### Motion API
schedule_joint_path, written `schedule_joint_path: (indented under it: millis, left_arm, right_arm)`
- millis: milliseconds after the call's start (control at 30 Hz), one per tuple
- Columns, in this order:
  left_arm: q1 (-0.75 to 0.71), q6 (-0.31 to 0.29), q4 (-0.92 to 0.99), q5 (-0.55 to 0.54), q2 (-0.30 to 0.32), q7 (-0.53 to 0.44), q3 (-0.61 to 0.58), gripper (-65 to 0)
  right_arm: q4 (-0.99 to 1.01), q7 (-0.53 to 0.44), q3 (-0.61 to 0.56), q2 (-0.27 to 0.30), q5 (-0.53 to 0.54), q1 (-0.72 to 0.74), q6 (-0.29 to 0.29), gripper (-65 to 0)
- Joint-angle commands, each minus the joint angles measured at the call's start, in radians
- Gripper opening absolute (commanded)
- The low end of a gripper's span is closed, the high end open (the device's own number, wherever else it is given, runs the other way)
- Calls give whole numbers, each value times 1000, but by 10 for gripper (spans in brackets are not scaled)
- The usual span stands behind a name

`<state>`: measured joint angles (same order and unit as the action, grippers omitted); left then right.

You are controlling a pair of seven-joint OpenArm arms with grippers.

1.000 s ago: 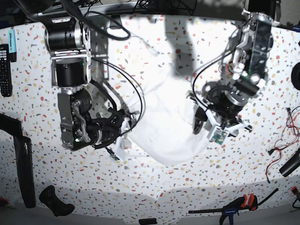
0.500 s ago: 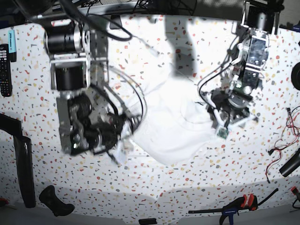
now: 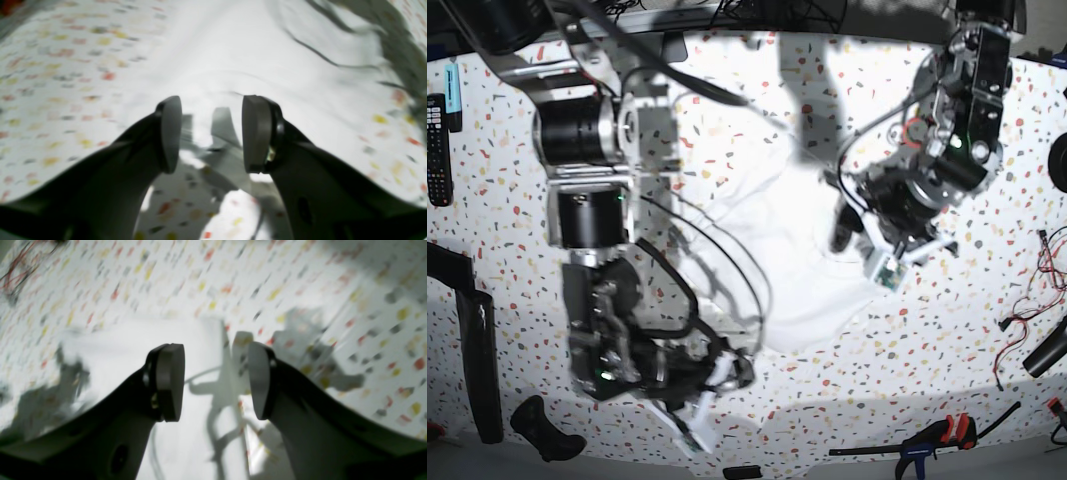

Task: Fold the T-shirt properly
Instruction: 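Press the folded bundle flat with both grippers, then smooth the bundle's edges with both grippers and open them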

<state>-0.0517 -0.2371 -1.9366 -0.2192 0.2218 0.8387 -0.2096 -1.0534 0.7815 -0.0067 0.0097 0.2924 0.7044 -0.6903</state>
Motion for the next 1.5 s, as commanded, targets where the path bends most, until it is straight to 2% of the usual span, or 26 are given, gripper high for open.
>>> schedule_joint_path:
  millis: [0,100,267,333,400,500,700,767,833,933,1000,1133,1367,1467]
  left_arm:
    - [-3,-21,-18,-40,6,-23,5,-371]
    - [-56,-68,-18,-130,6,-21,-14,-371]
    - [-121,-70,-15,-101,6,-71,-163,-371]
    - [-130,-69,2,-37,6,-134,-228,-371]
    - [-128,-35,44,5,-2,-181,-269,-371]
    - [-121,-25,144,67,-47,-182,-267,-371]
    - [-54,-25,325,74,-94,-186,-261,-371]
    - [-25,-25,359,84,-92,-184,-261,-371]
    - [1,-10,390,147,-91,-180,-261,-371]
    - [24,60,432,247,-86,-178,-261,-371]
    - [39,81,461,275,-74,-178,-261,-371]
    - [61,92,499,304,-29,-183,-261,-371]
    - [117,152,508,306,76,-181,-261,-371]
    - [138,167,509,297,95,-182,-261,-371]
  right_arm:
    - [-18,-52,1,-18,-2,40,-8,-347]
    - [-17,-128,1,-61,-90,40,-8,-348]
    - [61,-209,0,-99,-197,41,54,-348]
    - [138,-210,0,-96,-208,40,64,-348]
    - [217,-206,0,-93,-234,40,64,-348]
    - [306,-205,0,-82,-243,37,64,-348]
    - [322,-167,0,-70,-232,6,63,-348]
    - [322,-119,0,-63,-188,1,51,-348]
    - [313,-55,0,-45,-107,-3,-8,-348]
    - [272,31,0,-7,5,-8,-8,-348]
    - [242,79,0,23,37,-10,-8,-348]
    - [217,169,0,92,117,-13,-8,-348]
    - [165,371,0,178,383,-95,-8,-349]
    - [77,374,0,202,439,-170,-8,-348]
